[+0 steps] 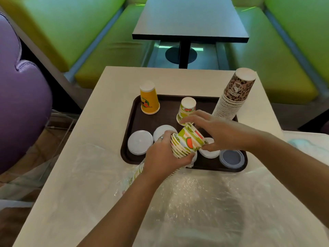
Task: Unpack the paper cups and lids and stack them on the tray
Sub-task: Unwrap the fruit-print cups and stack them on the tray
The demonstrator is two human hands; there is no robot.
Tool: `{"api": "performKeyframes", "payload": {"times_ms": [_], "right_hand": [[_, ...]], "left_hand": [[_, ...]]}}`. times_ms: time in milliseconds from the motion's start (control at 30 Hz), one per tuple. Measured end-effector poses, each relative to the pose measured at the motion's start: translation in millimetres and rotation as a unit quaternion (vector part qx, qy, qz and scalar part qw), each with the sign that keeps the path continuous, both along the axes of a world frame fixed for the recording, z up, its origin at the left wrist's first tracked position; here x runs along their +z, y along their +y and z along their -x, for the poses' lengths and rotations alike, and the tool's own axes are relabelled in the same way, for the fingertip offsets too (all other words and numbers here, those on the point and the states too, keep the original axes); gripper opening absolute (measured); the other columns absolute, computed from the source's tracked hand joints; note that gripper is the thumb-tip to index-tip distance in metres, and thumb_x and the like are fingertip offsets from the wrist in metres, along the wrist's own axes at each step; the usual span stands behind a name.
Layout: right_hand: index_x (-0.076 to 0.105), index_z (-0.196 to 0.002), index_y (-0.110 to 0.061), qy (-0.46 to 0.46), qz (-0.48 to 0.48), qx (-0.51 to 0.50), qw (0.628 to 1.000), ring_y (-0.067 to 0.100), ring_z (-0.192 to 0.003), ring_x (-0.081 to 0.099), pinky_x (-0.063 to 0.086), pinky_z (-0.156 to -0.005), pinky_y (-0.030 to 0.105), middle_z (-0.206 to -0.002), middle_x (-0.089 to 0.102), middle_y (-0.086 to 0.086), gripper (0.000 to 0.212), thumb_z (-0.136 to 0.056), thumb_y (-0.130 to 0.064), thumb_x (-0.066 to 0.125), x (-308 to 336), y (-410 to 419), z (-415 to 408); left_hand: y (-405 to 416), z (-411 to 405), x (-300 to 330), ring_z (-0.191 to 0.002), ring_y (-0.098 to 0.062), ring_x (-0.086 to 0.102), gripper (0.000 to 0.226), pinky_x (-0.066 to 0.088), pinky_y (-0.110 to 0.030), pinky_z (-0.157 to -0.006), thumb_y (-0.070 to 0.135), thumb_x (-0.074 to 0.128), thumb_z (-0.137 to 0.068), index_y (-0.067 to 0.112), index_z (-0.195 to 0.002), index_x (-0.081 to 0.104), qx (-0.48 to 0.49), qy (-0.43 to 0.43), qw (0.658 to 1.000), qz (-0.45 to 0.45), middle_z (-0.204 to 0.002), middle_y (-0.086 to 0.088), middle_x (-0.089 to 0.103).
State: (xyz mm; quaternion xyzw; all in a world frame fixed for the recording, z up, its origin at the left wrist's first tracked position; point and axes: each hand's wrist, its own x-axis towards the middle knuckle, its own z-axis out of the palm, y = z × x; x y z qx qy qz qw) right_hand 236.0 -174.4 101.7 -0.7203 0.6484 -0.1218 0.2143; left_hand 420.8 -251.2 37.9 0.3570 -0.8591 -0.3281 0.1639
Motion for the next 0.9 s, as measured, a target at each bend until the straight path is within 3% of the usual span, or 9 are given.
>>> {"api": "performKeyframes", "payload": {"times_ms": [67,133,200,300,433,533,600,733,900], "right_hand": [[0.025,-0.145,-0.033,0.105,0.021,0.041,0.993,0.006,-0.110,0.044,0.041,-0.076,0.005,-0.139,0.026,-0.006,0.084,-0.078,-0.021,0.076,-6,-7,-5],[0.033,-0.141,-0.025,0.174,0.068,0.064,0.980,0.019,-0.120,0.045,0.050,-0.088,0.025,-0.139,0.032,0.003,0.084,-0.072,-0.016,0.079,-18,-14,-9],[0.042,-0.133,-0.017,0.182,0.127,0.065,0.973,0.026,-0.119,0.049,0.056,-0.082,0.039,-0.134,0.041,0.008,0.080,-0.064,-0.009,0.081,-27,-24,-7],[0.044,-0.128,-0.016,0.170,0.202,0.018,0.964,0.028,-0.109,0.052,0.054,-0.074,0.040,-0.129,0.047,0.011,0.078,-0.059,-0.008,0.080,-31,-35,10],[0.041,-0.131,-0.016,0.034,0.248,-0.144,0.957,0.020,-0.108,0.048,0.050,-0.079,0.037,-0.127,0.045,0.010,0.078,-0.064,-0.018,0.081,-44,-49,26],[0.041,-0.132,-0.011,-0.113,0.254,-0.271,0.922,0.013,-0.107,0.048,0.044,-0.086,0.028,-0.125,0.047,0.010,0.077,-0.068,-0.029,0.080,-63,-63,27],[0.039,-0.134,-0.013,-0.180,0.234,-0.331,0.896,0.018,-0.116,0.051,0.046,-0.096,0.034,-0.128,0.051,0.007,0.081,-0.069,-0.045,0.074,-79,-72,27],[0.042,-0.134,-0.016,-0.233,0.192,-0.408,0.862,0.020,-0.120,0.052,0.045,-0.101,0.045,-0.130,0.054,0.004,0.075,-0.073,-0.043,0.075,-106,-81,30],[0.046,-0.131,-0.014,-0.268,0.146,-0.453,0.838,0.015,-0.118,0.054,0.044,-0.101,0.030,-0.128,0.058,0.001,0.072,-0.071,-0.032,0.080,-122,-84,30]], "left_hand": [[-1,1,1,-0.088,-0.006,0.061,0.069,0.054,-0.023,-0.073,0.061,0.074,-0.066,0.025,-0.118,0.048,0.005,0.004,1.000,-0.008,-0.103,0.009,0.063],[-4,3,1,-0.087,-0.007,0.061,0.069,0.055,-0.026,-0.073,0.061,0.075,-0.065,0.024,-0.117,0.049,0.009,0.006,1.000,-0.012,-0.101,0.009,0.063],[-9,3,1,-0.082,-0.008,0.062,0.065,0.055,-0.031,-0.072,0.061,0.075,-0.065,0.023,-0.111,0.050,0.022,0.008,1.000,-0.013,-0.095,0.009,0.063],[-17,1,5,-0.080,-0.007,0.061,0.063,0.053,-0.030,-0.069,0.058,0.076,-0.064,0.023,-0.110,0.052,0.047,0.023,0.998,-0.021,-0.091,0.009,0.063],[-24,-1,10,-0.085,-0.004,0.058,0.060,0.050,-0.022,-0.071,0.055,0.078,-0.062,0.030,-0.108,0.048,0.052,0.033,0.997,-0.050,-0.093,0.013,0.060],[-24,-2,12,-0.088,-0.003,0.056,0.060,0.049,-0.021,-0.074,0.056,0.078,-0.062,0.036,-0.107,0.043,0.048,0.029,0.997,-0.060,-0.094,0.016,0.057],[-24,-2,12,-0.089,-0.004,0.056,0.064,0.050,-0.022,-0.075,0.057,0.078,-0.062,0.033,-0.111,0.045,0.047,0.024,0.997,-0.062,-0.096,0.015,0.057],[-26,-1,12,-0.091,-0.003,0.056,0.066,0.051,-0.021,-0.075,0.057,0.078,-0.063,0.032,-0.115,0.045,0.049,0.023,0.997,-0.064,-0.097,0.016,0.056],[-25,-2,11,-0.094,-0.004,0.056,0.073,0.048,-0.014,-0.072,0.058,0.078,-0.062,0.029,-0.121,0.046,0.049,0.019,0.997,-0.064,-0.103,0.015,0.058]]}}
